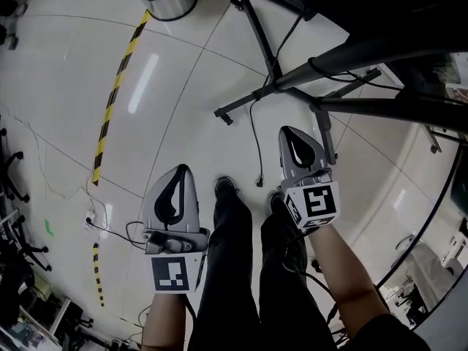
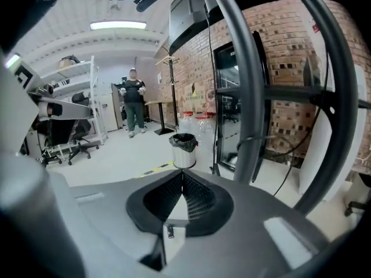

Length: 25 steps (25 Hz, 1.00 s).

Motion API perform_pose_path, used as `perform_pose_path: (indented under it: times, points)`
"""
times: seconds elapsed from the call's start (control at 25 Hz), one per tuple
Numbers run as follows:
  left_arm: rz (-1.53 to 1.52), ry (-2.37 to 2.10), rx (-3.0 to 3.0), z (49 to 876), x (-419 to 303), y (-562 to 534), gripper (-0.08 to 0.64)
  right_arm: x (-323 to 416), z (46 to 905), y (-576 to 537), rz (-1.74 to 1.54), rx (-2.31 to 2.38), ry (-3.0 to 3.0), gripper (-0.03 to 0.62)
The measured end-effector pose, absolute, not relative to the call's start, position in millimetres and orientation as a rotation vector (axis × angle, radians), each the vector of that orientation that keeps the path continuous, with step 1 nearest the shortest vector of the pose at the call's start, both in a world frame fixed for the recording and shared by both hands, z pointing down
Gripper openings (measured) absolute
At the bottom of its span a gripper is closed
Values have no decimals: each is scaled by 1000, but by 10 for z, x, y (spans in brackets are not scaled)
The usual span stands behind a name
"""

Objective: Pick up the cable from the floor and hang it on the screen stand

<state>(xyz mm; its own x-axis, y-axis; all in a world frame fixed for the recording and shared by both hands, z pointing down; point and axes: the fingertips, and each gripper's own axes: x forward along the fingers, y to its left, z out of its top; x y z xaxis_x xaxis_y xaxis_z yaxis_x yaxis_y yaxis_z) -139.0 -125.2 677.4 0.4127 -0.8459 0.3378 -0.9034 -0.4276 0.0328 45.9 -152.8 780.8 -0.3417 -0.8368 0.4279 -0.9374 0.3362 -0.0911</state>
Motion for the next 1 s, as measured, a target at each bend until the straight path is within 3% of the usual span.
perform_pose_path:
  times: [0.24,0.48,0.84,1.0]
  points:
    - [397,-1633,2408,7419,-1585,-1414,5,392,8978,-1622,450,1438,-2262,8]
    - [396,-1662,2402,8069,-1714,-1506,5,486,10235,-1670,645,1400,-2179,32]
    - [375,-1568,2438,8833,-1682,-1541,4,429,11000,-1874,635,1374,-2184,34]
    - [422,-1526,2470,9142,-1610,-1597,5,363,11316,-1916,655,1306,-2191,75]
